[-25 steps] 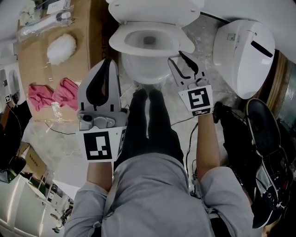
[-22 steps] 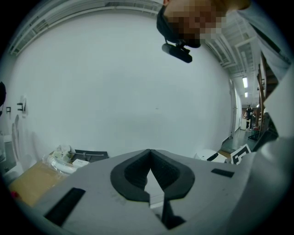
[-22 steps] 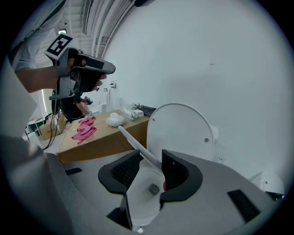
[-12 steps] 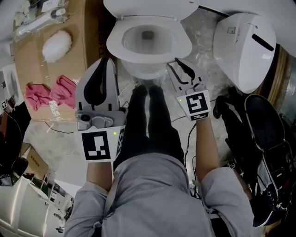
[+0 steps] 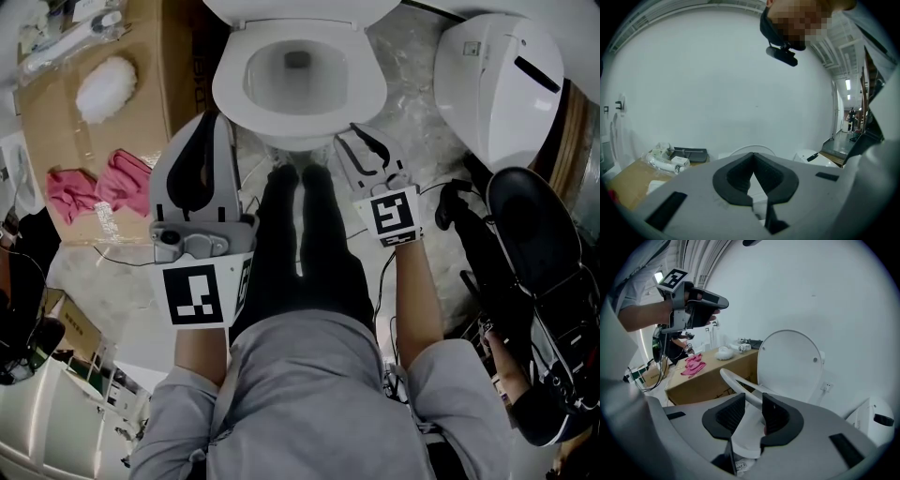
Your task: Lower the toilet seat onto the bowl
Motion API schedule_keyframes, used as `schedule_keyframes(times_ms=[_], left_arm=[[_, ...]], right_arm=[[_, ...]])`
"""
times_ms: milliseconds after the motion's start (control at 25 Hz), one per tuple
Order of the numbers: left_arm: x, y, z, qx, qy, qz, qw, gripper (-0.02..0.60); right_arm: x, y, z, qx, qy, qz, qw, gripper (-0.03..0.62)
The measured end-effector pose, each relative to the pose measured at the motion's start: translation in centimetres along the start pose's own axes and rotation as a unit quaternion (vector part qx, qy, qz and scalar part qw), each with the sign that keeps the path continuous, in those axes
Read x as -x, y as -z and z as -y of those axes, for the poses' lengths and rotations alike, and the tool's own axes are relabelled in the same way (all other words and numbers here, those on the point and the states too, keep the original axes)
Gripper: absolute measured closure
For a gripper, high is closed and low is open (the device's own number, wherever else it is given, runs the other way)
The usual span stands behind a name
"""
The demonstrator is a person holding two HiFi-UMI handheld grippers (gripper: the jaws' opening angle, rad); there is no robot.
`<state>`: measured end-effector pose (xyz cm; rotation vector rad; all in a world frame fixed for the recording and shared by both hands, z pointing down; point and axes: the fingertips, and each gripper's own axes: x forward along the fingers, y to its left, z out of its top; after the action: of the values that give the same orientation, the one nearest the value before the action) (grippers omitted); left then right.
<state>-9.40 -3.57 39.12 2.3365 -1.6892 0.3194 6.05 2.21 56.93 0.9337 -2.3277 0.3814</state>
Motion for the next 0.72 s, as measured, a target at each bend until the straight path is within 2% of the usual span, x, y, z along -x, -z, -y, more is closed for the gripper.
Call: schedule_keyframes(times_ms=[720], left_arm=[[0.1,2.3,-0.5,0.0,-0.004,-0.008,1.0,0.581]], right_arm=[[-0.5,6.6,-3.5,0.04,-0.015,-0.073,0.996,0.491]])
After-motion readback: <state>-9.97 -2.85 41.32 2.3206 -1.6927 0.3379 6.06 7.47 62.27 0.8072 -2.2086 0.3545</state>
